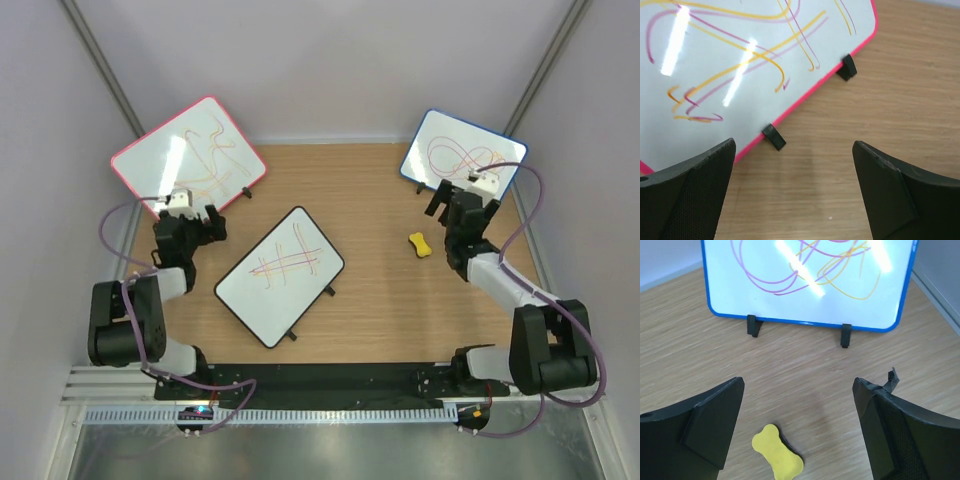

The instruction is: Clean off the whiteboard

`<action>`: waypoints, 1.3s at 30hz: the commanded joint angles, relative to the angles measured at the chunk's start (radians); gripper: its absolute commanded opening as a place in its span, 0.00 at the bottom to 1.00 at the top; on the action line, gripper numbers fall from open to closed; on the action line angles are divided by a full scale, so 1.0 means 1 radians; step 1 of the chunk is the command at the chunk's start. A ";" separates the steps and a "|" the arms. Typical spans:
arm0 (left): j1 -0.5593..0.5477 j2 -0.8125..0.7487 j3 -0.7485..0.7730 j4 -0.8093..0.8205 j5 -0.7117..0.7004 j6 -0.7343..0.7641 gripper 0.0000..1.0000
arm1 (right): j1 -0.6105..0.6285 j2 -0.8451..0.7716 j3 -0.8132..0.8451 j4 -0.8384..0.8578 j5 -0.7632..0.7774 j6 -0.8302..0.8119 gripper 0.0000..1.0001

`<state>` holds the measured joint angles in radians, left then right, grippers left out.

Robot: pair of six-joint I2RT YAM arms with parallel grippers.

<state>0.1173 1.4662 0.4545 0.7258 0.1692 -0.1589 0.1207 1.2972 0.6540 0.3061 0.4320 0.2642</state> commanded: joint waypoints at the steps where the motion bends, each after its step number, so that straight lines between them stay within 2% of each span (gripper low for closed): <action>1: 0.091 -0.041 0.099 -0.184 0.159 -0.056 1.00 | -0.003 -0.045 0.050 -0.208 0.111 0.141 0.97; 3: 0.117 -0.053 0.121 -0.221 0.258 -0.074 1.00 | -0.004 -0.047 0.067 -0.239 0.178 0.188 0.94; 5: 0.127 -0.067 0.153 -0.293 0.298 -0.056 1.00 | -0.006 -0.027 0.104 -0.274 0.230 0.205 0.90; 7: 0.127 -0.079 0.234 -0.468 0.412 0.005 1.00 | -0.024 0.029 0.163 -0.298 0.272 0.224 0.82; 9: 0.125 -0.083 0.324 -0.595 0.528 0.062 1.00 | -0.048 0.080 0.203 -0.332 0.254 0.234 0.75; 10: 0.127 -0.084 0.349 -0.697 0.559 0.076 1.00 | -0.079 0.130 0.244 -0.335 0.235 0.234 0.69; 17: 0.122 -0.116 0.548 -1.049 0.563 0.219 1.00 | -0.168 0.393 0.459 -0.406 0.149 0.210 0.65; 21: 0.107 -0.109 0.625 -1.160 0.527 0.275 1.00 | -0.185 0.508 0.571 -0.443 0.139 0.193 0.61; 27: 0.099 -0.116 0.642 -1.189 0.526 0.291 1.00 | -0.188 0.608 0.653 -0.467 0.079 0.188 0.50; 33: 0.090 -0.109 0.647 -1.191 0.524 0.285 1.00 | -0.188 0.599 0.598 -0.432 0.056 0.190 0.46; 39: 0.074 -0.109 0.644 -1.191 0.527 0.291 1.00 | -0.191 0.643 0.613 -0.437 0.065 0.167 0.41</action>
<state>0.2012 1.3785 1.0733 -0.4477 0.6819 0.1169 -0.0677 1.9228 1.2583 -0.1482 0.5022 0.4480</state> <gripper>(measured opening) 0.996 0.417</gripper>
